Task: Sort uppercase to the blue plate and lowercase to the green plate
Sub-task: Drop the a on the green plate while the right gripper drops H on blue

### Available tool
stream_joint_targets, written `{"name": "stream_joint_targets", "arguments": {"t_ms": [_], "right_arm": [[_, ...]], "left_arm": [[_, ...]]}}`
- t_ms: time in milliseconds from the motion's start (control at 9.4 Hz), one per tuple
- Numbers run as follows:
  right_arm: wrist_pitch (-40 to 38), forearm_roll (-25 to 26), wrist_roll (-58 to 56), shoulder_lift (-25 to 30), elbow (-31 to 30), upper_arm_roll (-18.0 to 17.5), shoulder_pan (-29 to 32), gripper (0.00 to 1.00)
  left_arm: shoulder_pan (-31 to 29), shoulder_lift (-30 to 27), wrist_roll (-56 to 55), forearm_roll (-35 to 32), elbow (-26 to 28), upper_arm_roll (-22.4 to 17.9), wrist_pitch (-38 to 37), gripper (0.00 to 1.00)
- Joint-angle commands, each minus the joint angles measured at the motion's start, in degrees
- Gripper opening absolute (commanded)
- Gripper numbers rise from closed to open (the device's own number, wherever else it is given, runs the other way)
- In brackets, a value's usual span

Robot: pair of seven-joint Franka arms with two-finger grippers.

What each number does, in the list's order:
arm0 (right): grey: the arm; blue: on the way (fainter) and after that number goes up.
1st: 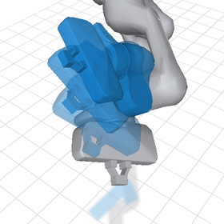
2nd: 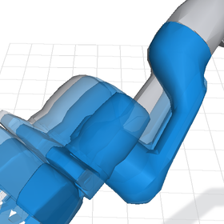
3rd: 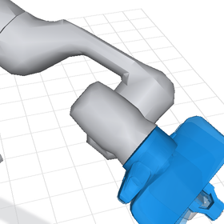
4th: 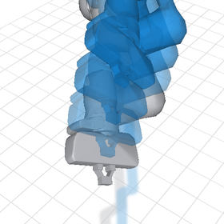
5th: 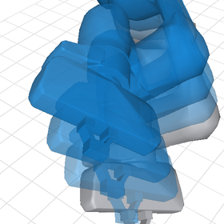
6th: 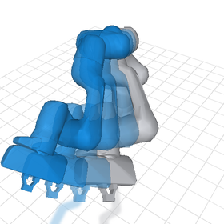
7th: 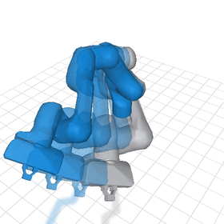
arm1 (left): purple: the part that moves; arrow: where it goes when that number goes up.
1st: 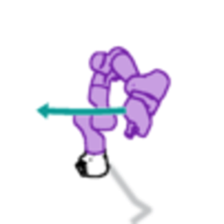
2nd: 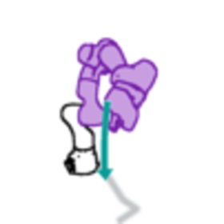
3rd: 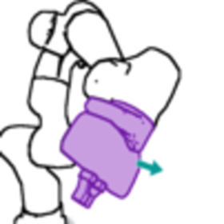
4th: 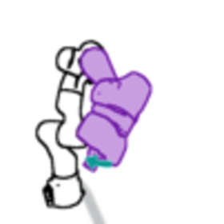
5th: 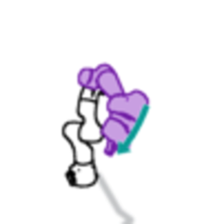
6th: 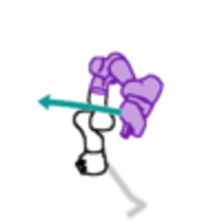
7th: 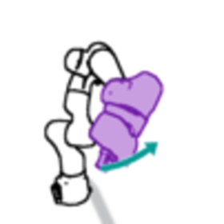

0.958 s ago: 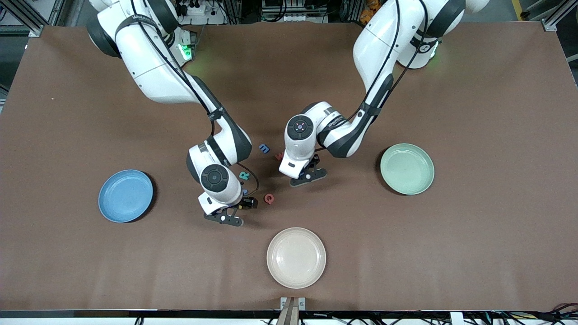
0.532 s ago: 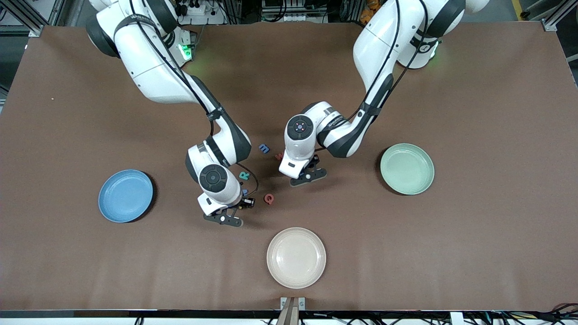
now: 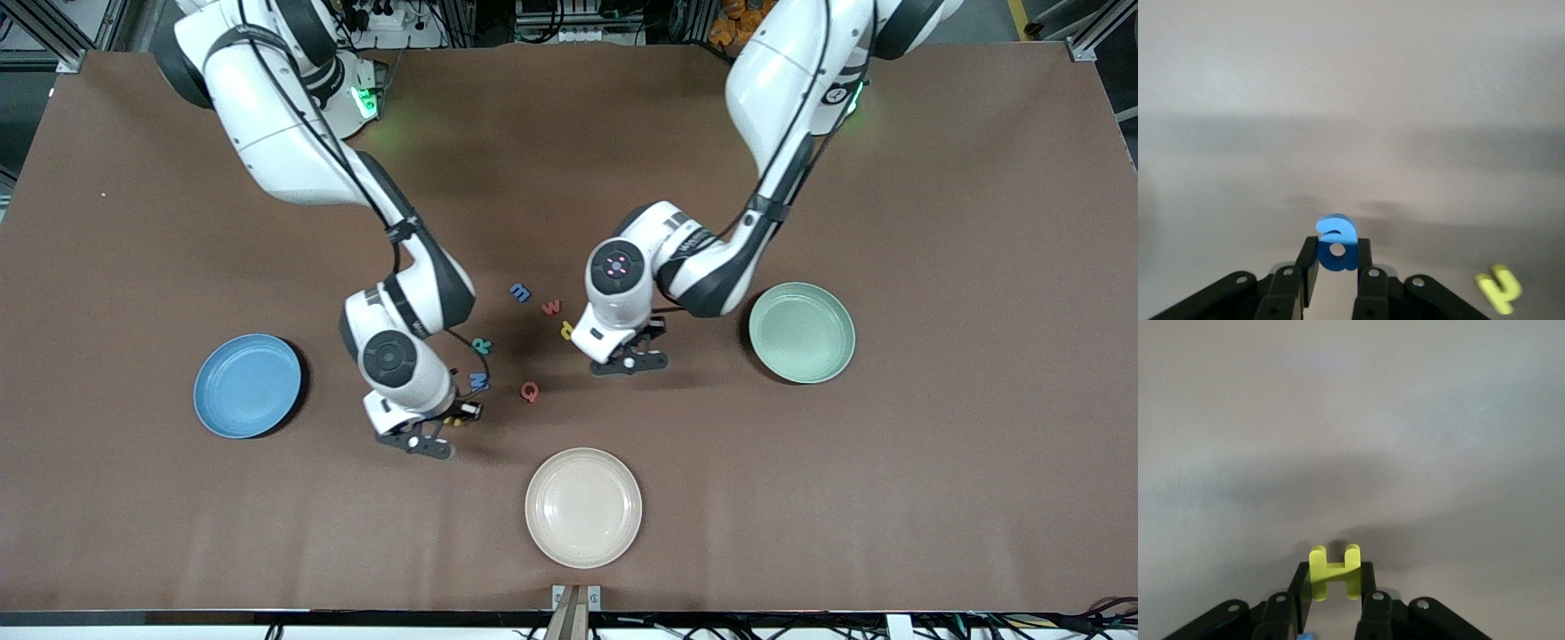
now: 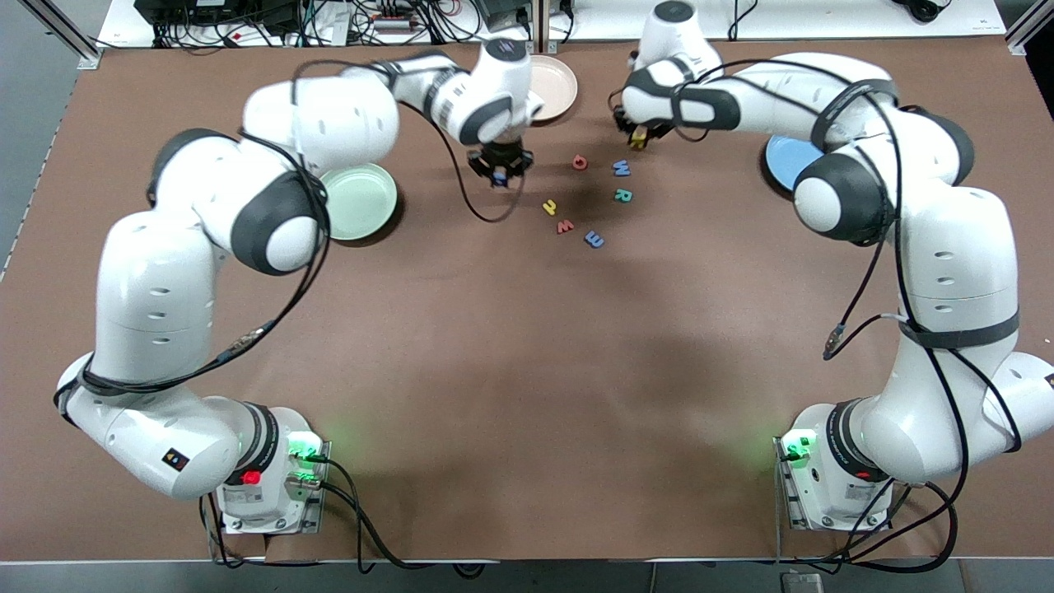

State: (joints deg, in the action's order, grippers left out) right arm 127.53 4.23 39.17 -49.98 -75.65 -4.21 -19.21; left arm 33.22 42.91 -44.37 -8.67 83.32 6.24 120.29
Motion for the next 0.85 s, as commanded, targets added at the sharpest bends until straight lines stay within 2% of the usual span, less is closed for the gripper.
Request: {"name": "stream_joint_targets", "arguments": {"t_ms": [0,213,532,639,745], "right_arm": [[-5.0,-0.7,-8.2,4.3,-1.3,-0.9,5.9,0.0],[-11.0,-0.6,-20.4,7.2,-3.2,-0.8,12.2,0.0],[-3.0,0.0,-32.7,15.7,-19.5,-0.6,19.6,0.0],[-2.1,0.0,-37.9,16.7,-22.1,-0.6,22.7,0.0],[-2.0,0.0,-42.4,17.3,-23.6,-0.6,25.2,0.0]], "left_arm": [[-5.2,-7.3,9.3,-1.3,6.1,0.5,-1.5,0.0],[-11.1,-13.4,19.6,-1.3,12.7,0.4,-1.5,0.0],[-21.5,-20.7,32.4,-1.3,22.4,0.5,0.5,0.0],[-24.5,-22.1,34.5,-1.2,26.4,0.6,4.8,0.0],[-27.1,-22.2,35.3,-1.1,31.7,0.9,13.0,0.0]]}}
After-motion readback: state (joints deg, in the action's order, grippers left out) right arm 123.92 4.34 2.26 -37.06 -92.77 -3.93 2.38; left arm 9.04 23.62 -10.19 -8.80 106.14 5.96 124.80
